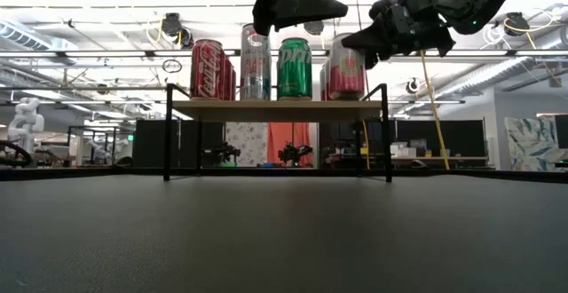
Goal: Place canned beverage on shelf
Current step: Put the pink soda can aligned with the other pink soda can on the shelf
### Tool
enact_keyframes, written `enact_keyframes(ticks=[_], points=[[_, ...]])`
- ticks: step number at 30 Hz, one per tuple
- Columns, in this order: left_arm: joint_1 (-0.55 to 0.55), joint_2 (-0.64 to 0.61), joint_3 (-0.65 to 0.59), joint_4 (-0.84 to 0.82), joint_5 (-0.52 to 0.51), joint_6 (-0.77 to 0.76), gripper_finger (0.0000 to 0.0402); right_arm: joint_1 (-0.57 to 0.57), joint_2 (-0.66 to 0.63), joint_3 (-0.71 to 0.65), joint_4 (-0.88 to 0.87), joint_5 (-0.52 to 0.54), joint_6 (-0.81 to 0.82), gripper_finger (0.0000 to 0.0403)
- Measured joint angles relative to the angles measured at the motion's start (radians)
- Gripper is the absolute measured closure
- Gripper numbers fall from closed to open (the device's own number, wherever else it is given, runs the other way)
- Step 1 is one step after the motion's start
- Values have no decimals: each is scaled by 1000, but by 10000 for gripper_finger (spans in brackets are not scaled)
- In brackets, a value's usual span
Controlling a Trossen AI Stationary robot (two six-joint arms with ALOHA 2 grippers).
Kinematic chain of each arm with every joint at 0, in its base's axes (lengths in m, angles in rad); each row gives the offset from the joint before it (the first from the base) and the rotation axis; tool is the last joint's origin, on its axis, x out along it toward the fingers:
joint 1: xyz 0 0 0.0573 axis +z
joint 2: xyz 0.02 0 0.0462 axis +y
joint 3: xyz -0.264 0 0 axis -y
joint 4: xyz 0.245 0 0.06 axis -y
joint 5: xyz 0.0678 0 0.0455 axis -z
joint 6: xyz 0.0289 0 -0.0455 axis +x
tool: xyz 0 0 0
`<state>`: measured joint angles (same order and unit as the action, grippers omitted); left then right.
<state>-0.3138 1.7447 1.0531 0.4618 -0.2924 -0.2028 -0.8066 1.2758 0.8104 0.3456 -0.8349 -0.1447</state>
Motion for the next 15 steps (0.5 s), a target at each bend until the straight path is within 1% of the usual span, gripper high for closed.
enact_keyframes(ticks=[15], points=[[0,0,0,0,0,0,16,0,0,0,-6,0,-17,89]])
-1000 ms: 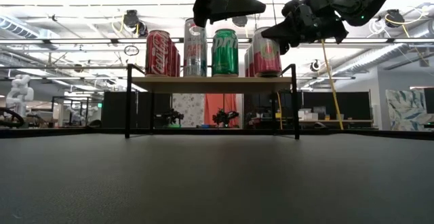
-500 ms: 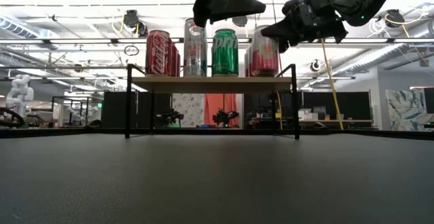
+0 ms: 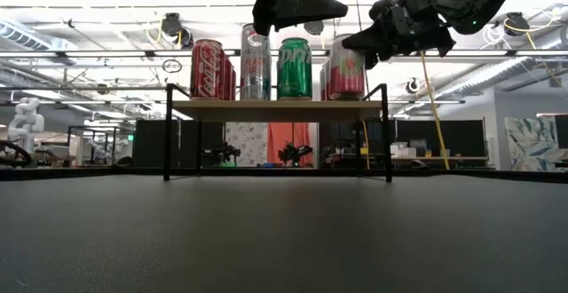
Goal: Place canned beverage on shelf
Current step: Put the pink soda can aligned with the other pink soda can on the shelf
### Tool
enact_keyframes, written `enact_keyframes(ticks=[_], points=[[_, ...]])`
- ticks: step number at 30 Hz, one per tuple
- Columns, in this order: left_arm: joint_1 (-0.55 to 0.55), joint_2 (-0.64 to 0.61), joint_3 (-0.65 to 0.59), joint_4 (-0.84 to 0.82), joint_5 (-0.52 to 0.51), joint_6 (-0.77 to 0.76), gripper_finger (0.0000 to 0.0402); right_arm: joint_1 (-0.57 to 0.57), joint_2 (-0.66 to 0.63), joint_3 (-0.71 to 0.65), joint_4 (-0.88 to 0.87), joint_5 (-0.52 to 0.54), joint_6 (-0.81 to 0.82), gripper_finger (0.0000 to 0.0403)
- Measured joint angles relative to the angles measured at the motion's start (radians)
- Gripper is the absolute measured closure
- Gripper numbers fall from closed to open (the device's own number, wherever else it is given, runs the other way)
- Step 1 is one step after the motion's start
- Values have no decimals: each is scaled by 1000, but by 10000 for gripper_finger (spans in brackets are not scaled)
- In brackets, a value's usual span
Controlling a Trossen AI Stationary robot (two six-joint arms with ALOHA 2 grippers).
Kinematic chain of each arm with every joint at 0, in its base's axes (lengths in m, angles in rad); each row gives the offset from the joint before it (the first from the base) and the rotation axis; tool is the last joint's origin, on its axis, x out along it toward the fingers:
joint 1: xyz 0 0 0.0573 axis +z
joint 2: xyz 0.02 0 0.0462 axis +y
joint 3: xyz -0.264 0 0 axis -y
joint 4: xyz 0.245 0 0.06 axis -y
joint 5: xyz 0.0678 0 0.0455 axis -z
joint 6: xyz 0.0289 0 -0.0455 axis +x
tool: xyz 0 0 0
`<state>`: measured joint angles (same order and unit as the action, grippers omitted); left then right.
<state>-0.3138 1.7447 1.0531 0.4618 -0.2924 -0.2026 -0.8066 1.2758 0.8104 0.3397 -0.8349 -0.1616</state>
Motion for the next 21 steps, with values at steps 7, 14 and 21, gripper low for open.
enact_keyframes(ticks=[7,14,21], points=[[0,0,0,0,0,0,16,-11,-2,1,2,-7,0,79],[-1,0,0,0,0,0,16,-11,-2,1,-7,-8,-5,75],[-1,0,0,0,0,0,16,-11,-11,1,-6,-8,-8,75]])
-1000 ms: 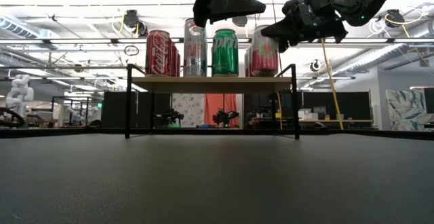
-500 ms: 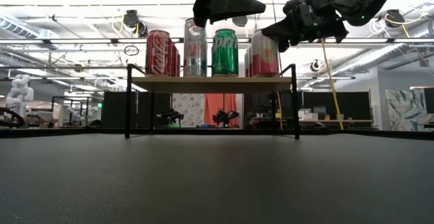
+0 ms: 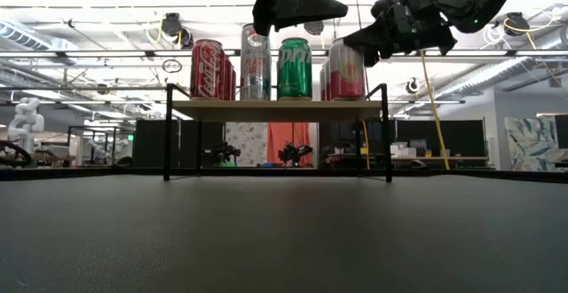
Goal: Place canned beverage on shelf
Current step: Put the pink soda can aligned with the other pink soda can on the shelf
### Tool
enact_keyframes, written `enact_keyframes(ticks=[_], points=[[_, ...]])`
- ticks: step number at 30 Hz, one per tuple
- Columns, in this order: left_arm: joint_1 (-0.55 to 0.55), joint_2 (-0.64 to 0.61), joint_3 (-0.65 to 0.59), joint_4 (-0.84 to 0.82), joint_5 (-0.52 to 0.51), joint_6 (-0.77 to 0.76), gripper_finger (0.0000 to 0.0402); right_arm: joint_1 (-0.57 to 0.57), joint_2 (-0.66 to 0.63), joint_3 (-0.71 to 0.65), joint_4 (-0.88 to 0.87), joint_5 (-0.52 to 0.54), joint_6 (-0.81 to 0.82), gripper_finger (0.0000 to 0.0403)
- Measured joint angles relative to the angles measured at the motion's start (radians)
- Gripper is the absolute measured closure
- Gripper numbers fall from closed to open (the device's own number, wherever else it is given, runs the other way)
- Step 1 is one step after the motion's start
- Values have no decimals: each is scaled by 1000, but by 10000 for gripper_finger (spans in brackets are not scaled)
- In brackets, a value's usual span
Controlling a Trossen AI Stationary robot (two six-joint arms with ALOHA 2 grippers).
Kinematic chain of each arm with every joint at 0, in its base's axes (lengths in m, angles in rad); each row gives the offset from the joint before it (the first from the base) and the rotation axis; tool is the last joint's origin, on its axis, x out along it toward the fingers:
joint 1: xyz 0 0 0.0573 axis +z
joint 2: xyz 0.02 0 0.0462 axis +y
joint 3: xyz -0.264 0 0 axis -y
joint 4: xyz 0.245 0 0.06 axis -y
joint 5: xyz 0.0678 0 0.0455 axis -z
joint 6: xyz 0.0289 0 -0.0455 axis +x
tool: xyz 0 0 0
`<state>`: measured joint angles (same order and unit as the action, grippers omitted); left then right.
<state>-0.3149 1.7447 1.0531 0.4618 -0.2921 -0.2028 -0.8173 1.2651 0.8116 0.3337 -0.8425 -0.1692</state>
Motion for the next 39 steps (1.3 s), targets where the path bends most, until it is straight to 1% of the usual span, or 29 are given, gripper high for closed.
enact_keyframes(ticks=[11,18,20,25,28,32,36,39], points=[[0,0,0,-1,0,0,16,0,-45,0,6,1,4,76],[0,0,0,-1,0,0,16,0,-150,0,2,2,40,76],[0,0,0,-1,0,0,16,1,-182,0,-15,-1,52,76],[0,0,0,-1,0,0,16,35,-249,0,-140,-76,40,80],[0,0,0,-1,0,2,16,90,-270,0,-259,-70,-21,95],[0,0,0,-1,0,6,16,173,-266,0,-358,26,-72,130],[0,0,0,-1,0,6,16,234,-244,-6,-392,84,-89,172],[-2,0,0,-1,0,2,16,263,-238,-51,-348,89,-95,210]])
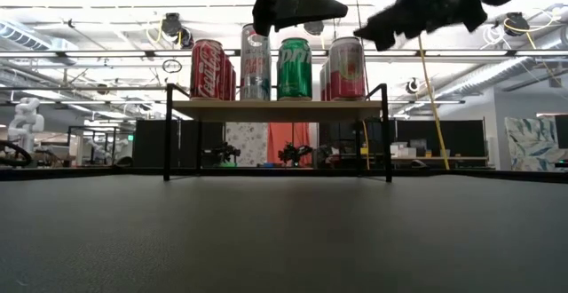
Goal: Place canned beverage on shelf
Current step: Put the pink soda can aligned with the other pink soda can on the shelf
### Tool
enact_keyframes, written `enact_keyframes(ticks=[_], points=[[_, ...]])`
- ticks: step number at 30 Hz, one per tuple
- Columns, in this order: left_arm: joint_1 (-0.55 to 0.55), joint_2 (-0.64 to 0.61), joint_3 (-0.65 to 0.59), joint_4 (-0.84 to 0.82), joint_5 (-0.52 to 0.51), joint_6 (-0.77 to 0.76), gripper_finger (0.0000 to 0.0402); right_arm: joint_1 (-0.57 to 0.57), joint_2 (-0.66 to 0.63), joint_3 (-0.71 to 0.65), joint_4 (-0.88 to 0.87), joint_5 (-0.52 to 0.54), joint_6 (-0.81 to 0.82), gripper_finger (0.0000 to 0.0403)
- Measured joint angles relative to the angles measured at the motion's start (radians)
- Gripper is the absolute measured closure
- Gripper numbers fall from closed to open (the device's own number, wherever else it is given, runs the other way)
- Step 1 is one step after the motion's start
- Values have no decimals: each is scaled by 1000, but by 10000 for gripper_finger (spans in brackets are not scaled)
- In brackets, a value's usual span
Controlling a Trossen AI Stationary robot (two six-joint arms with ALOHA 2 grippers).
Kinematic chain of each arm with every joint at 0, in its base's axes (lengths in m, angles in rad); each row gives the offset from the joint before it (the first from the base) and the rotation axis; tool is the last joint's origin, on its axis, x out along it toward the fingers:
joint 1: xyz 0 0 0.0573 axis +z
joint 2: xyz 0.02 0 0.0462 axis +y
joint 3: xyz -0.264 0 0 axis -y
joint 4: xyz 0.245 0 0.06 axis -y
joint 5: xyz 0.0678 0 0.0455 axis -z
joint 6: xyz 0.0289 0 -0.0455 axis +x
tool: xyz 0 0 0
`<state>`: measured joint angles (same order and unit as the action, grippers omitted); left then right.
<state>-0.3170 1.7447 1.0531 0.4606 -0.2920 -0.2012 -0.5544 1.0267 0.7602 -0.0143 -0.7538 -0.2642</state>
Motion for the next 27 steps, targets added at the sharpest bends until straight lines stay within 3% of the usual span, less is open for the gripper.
enact_keyframes(ticks=[4,8,14,27], points=[[-3,0,0,-1,0,0,16,21,3,-129,165,102,39,266],[-3,0,0,-1,0,0,16,18,3,-244,361,133,97,320],[-3,0,0,0,0,0,16,17,2,-268,456,202,105,389],[-3,0,0,0,-2,0,16,-51,107,-259,558,157,97,402]])
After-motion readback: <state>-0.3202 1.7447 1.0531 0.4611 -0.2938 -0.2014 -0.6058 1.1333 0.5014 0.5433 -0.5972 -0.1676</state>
